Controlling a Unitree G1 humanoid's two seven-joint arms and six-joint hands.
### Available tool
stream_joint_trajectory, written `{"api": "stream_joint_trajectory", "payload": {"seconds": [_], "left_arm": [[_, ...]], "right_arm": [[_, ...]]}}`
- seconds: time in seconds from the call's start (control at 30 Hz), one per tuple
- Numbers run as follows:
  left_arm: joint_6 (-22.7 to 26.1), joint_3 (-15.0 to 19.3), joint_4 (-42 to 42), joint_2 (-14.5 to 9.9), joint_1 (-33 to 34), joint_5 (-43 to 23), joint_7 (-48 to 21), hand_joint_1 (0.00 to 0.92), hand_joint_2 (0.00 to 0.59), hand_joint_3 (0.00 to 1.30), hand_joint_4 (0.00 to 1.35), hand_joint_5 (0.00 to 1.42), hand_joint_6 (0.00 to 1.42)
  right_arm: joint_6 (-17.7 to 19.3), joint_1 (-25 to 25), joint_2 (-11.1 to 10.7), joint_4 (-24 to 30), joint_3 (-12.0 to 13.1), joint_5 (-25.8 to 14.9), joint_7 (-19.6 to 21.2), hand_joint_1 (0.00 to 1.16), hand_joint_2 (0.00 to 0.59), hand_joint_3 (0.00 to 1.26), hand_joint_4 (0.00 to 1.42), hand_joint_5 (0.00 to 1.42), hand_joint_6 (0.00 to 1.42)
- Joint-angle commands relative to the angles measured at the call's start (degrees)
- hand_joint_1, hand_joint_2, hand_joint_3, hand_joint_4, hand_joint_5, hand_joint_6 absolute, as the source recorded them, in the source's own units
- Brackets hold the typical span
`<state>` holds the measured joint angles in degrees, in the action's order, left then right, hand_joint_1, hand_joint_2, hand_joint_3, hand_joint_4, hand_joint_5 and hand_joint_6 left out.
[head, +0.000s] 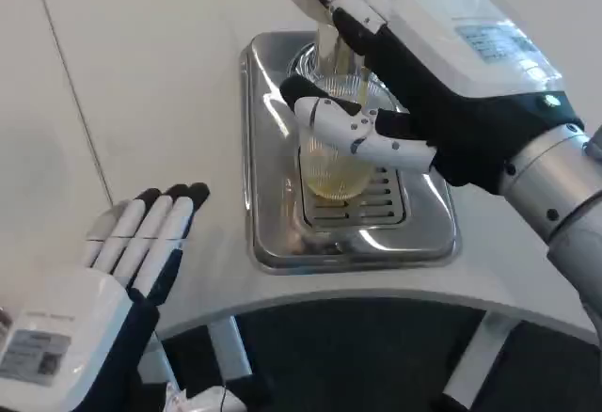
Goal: Grasp the cup under the faucet to collect the drink, then remove the cup.
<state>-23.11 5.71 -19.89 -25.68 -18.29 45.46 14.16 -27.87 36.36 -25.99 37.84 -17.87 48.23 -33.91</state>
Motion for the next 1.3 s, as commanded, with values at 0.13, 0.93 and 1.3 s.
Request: {"api": "stream_joint_trajectory", "payload": {"seconds": [0.13, 0.93, 1.3], "left_arm": [[2.30, -2.22, 5.25, 2.86, 7.87, -0.19, 1.15, 0.000, 0.042, 0.00, 0.00, 0.02, 0.05], [9.13, -12.19, 17.29, 5.33, 24.51, 0.26, 1.42, 0.092, 0.041, 0.00, 0.00, 0.03, 0.07], [9.54, -13.62, 20.88, 5.62, 28.92, -1.00, 1.56, 0.127, 0.041, 0.00, 0.00, 0.04, 0.07]], "right_arm": [[3.37, 0.47, -0.04, -0.57, 0.44, 0.07, -2.37, 0.02, 0.449, 0.04, 0.00, 0.01, 0.10], [7.78, 1.46, -0.71, -0.83, 1.63, 2.01, -7.36, 0.03, 0.459, 0.04, 0.00, 0.01, 0.08], [8.06, -0.52, 0.55, -0.16, 1.87, 3.44, -7.31, 0.04, 0.466, 0.05, 0.00, 0.01, 0.08]]}}
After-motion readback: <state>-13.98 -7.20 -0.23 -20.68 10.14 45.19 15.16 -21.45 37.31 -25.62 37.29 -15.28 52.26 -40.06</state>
